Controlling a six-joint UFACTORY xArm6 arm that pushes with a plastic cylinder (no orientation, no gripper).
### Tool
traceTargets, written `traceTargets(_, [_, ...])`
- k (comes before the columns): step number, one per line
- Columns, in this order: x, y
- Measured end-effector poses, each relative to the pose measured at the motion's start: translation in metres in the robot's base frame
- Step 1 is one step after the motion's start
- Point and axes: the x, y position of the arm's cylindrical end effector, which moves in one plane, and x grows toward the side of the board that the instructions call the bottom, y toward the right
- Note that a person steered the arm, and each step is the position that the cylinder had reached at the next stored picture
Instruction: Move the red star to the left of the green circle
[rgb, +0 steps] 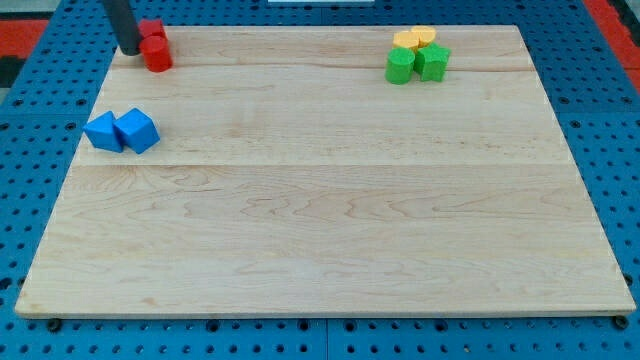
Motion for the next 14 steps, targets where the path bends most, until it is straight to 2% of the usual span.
traceTargets(2, [-0.022, -0.040])
traceTargets(3, [-0.031, -0.027])
traceTargets(5, [-0.026, 0.089])
traceTargets(6, [-0.044, 0.055])
traceTargets(7, [-0.047, 0.059])
traceTargets(8, [-0.047, 0.089])
traceTargets(9, [-0.047, 0.181])
traceTargets(10, [-0.029, 0.228])
traceTargets(11, [-0.019, 0.175])
traceTargets(12, [-0.014, 0.183])
traceTargets(13, [-0.006, 0.264])
traceTargets(14, [0.017, 0.259])
